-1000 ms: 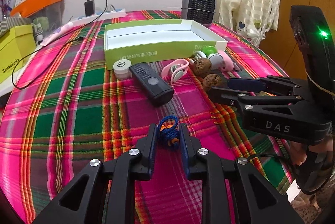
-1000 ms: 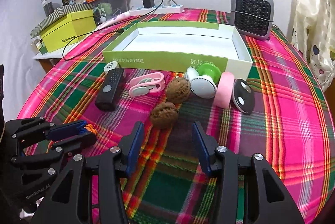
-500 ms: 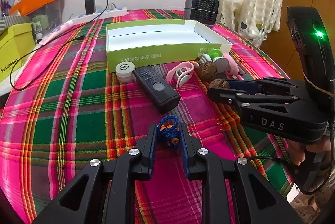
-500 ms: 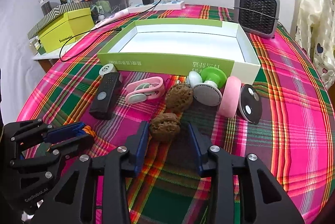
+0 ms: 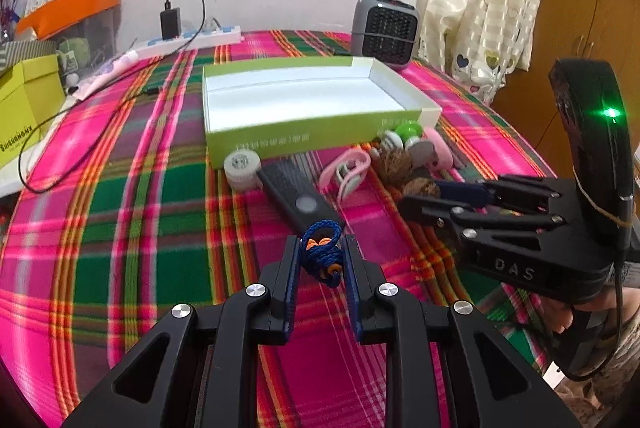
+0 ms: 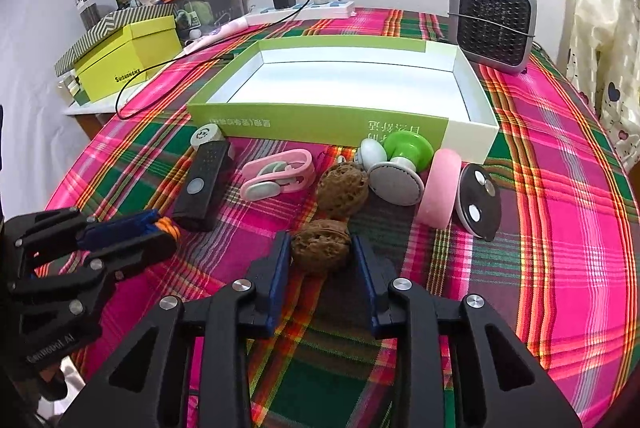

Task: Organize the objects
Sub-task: 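Carry the rope toy and walnut with both tools over the white box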

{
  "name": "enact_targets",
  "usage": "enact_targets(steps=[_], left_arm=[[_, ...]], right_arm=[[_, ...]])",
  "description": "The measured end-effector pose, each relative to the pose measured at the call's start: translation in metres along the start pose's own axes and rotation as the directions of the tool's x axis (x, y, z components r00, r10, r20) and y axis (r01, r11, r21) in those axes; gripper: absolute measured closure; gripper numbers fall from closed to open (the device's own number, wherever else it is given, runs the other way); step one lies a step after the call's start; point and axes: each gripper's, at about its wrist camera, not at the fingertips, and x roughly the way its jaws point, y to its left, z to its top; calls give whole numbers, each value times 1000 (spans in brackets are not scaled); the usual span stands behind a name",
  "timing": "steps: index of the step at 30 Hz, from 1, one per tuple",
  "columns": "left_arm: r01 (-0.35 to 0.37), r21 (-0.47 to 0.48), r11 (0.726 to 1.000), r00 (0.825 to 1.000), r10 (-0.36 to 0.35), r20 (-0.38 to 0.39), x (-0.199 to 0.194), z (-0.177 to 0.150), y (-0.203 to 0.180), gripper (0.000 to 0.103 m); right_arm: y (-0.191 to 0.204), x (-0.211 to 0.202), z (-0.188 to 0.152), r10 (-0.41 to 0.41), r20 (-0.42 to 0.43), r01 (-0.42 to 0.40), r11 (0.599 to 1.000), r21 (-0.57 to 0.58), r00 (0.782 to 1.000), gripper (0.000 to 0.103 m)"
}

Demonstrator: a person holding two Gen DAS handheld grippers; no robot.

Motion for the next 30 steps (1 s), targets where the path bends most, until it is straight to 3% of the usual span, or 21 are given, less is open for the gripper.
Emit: enact_targets(steps=[10, 18, 30], left_arm=[[22, -11, 1000, 999, -22, 33, 2, 34, 8, 84], [1, -23, 1000, 999, 0, 39, 24, 66, 22, 84], [-12, -49, 999, 1000, 12, 17, 59, 101, 49, 84]], right_arm=[[-5, -10, 25, 3, 48, -3, 1000, 0, 999, 71], [-9, -2, 57, -4, 65, 5, 1000, -16, 998, 71], [-25, 35, 102, -9, 20, 9, 1000, -3, 1000, 71]])
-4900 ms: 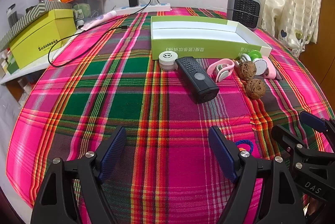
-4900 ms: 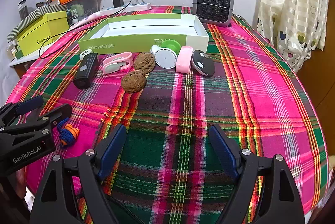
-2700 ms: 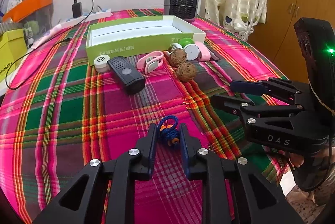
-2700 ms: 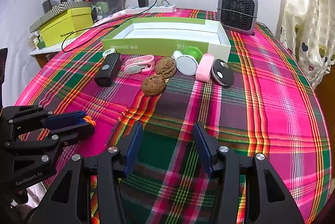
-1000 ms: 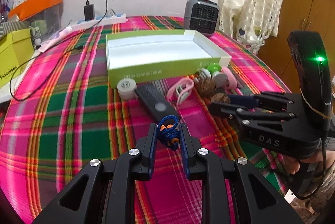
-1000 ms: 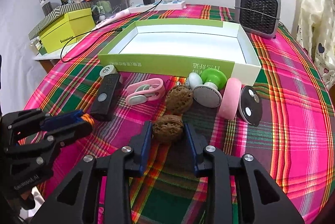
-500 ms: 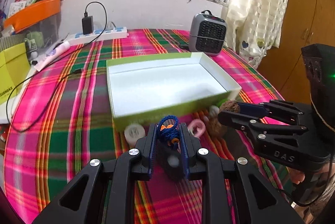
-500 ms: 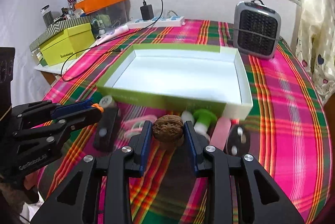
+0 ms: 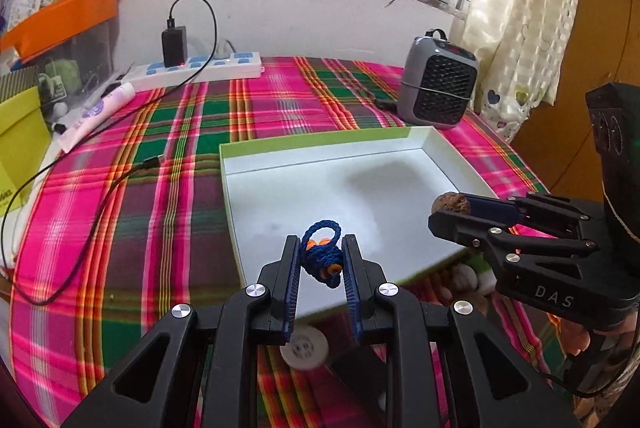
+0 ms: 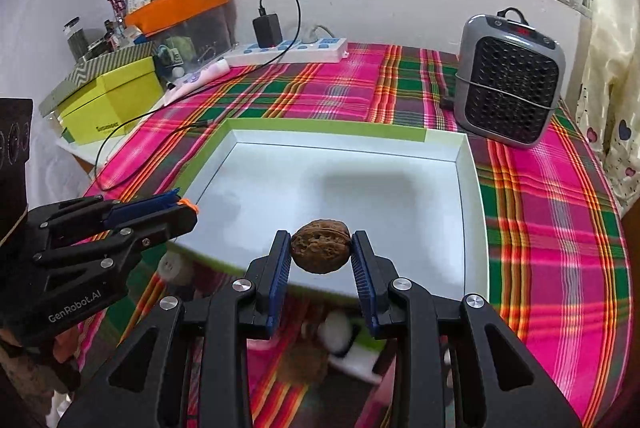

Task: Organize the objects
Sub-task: 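Carry the rope toy and walnut with both tools over the white box, then open both tools to drop the rope toy and walnut into the box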

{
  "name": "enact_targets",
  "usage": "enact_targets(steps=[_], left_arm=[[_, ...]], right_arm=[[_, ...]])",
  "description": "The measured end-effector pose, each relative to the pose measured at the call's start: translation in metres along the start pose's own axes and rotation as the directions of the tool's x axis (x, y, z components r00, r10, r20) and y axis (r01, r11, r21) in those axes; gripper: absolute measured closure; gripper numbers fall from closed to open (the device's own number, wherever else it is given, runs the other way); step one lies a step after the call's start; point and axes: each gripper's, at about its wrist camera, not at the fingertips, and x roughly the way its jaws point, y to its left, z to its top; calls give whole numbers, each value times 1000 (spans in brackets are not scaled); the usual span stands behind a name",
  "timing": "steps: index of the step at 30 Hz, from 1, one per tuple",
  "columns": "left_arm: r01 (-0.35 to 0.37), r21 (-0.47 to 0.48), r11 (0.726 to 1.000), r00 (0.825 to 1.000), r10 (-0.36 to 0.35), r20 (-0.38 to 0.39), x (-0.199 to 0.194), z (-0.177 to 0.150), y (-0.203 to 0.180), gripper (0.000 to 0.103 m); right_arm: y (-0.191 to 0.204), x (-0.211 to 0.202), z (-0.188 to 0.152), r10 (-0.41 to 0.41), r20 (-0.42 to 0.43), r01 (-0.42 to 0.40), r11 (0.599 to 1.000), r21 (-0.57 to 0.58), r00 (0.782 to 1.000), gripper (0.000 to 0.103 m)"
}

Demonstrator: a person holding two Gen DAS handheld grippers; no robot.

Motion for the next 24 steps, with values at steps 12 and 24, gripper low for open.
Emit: enact_targets(steps=[12, 24], left_arm=[[-9, 4, 1000, 998, 9, -60, 43, 30, 9, 84], [-27, -3, 1000, 994, 26, -106, 70, 39, 16, 84]], right_arm=[[-11, 42, 32, -17, -69, 17, 1000, 5, 997, 71], [-20, 70, 46, -39, -121, 39, 999, -3, 992, 71]])
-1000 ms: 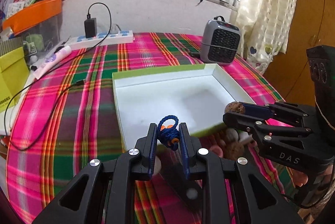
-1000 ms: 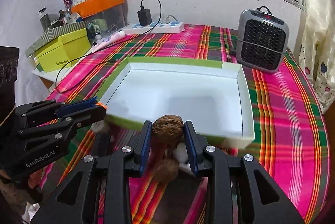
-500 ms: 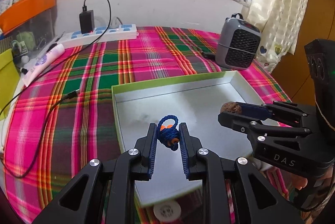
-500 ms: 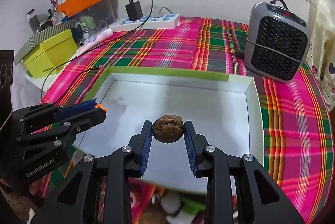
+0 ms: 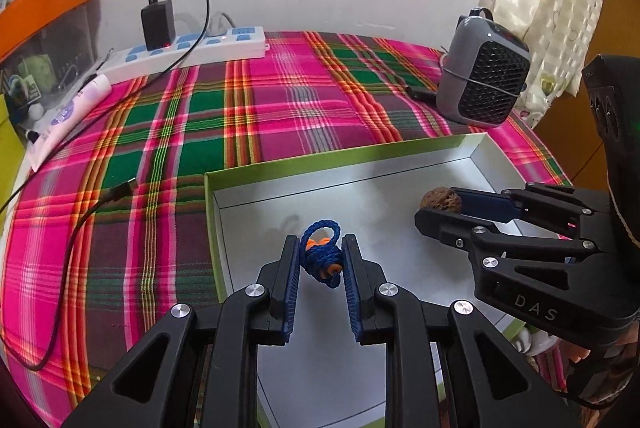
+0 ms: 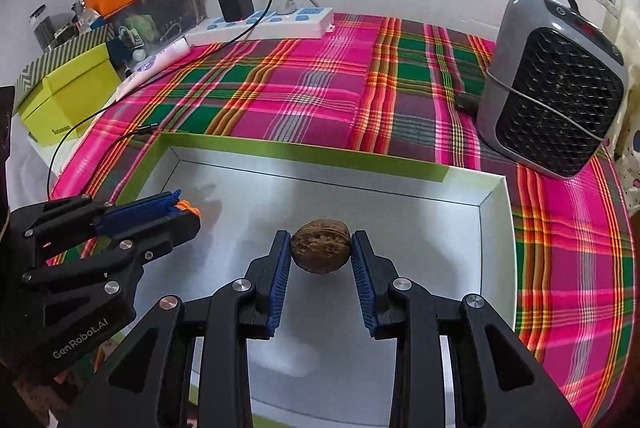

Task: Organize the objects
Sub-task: 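Open both tools to drop the rope toy and walnut into the box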

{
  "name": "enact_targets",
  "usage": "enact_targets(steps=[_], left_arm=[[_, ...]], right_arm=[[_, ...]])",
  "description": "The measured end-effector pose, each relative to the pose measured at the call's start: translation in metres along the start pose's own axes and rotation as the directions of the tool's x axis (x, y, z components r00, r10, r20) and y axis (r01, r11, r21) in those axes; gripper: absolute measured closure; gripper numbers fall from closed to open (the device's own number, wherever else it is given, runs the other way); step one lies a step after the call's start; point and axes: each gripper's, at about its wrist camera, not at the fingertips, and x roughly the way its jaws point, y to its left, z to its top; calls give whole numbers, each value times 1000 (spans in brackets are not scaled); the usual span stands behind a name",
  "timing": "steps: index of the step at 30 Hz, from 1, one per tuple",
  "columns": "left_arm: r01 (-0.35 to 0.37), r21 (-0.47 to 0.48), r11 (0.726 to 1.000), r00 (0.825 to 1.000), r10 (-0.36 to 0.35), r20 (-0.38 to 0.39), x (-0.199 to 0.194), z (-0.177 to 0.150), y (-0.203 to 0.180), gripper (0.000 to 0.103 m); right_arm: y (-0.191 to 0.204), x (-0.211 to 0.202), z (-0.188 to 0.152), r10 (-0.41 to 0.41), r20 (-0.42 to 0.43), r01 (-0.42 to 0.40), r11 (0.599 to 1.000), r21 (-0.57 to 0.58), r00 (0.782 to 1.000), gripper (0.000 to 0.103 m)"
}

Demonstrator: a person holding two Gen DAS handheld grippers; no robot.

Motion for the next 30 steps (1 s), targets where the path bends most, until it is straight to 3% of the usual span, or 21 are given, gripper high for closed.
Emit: enact_targets(steps=[17, 19, 24, 30], left_arm=[[-22, -2, 1000, 1000, 22, -2, 5, 4, 1, 79], [-18, -1, 1000, 1000, 18, -3, 5, 4, 1, 77], [-21, 14, 1000, 1000, 21, 12, 1, 4, -3, 55], [-10, -10, 1000, 1000, 10, 15, -7, 2, 1, 52]], right_arm=[[0, 8, 1, -22, -19, 22, 1000, 7, 1000, 71], [0, 7, 1, -14, -21, 15, 1000, 9, 1000, 69], [-2, 3, -1, -15, -10, 15, 999, 30, 1000, 62], [-5, -4, -4, -17, 7, 17, 999, 46, 1000, 52]])
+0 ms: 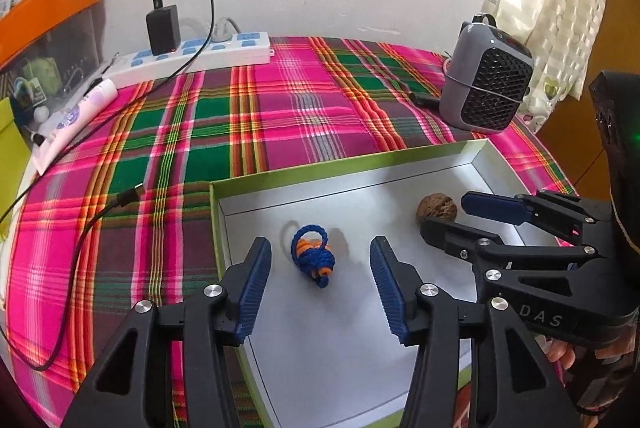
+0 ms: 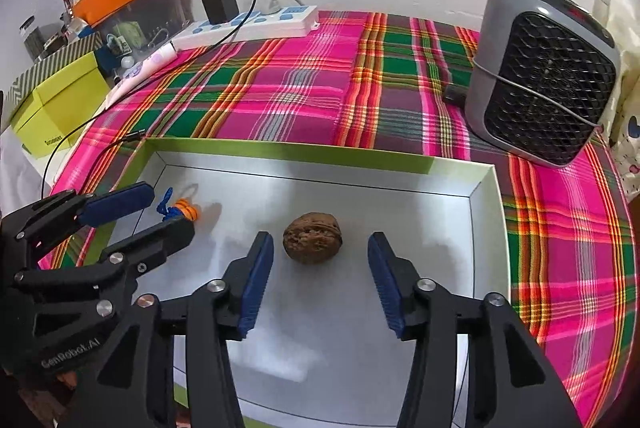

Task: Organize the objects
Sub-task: 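Open both tools to drop the rope toy and walnut into the box, then withdraw both open tools from the box toward the remaining objects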

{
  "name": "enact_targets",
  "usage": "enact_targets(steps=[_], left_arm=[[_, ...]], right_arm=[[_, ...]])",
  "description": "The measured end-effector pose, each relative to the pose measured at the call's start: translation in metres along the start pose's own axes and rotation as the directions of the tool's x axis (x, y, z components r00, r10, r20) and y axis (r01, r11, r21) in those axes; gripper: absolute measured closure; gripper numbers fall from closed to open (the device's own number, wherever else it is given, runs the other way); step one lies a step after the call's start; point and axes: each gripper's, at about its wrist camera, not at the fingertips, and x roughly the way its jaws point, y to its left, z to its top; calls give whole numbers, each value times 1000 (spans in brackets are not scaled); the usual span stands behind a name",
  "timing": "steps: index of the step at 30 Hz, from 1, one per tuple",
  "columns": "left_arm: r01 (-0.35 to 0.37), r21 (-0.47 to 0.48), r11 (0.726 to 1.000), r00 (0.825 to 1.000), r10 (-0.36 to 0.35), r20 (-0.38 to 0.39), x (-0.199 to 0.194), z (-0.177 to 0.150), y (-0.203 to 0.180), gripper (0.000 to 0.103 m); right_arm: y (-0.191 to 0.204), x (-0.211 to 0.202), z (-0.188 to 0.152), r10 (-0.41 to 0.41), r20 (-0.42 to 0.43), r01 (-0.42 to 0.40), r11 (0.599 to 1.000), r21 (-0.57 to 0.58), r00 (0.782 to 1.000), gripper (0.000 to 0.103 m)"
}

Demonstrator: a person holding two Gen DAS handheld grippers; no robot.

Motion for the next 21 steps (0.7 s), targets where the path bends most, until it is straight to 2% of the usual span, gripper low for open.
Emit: enact_targets(steps=[9, 21], left_arm=[[-6, -18, 1000, 1000, 6, 18, -20, -10, 0, 52], [-2, -34, 999, 999, 4, 52, -53, -33, -5, 52]], right_arm=[[-3, -14, -12, -9, 19, 8, 1000, 26, 1000, 52], [0, -50, -32, -17, 84, 13, 999, 46, 996, 52]])
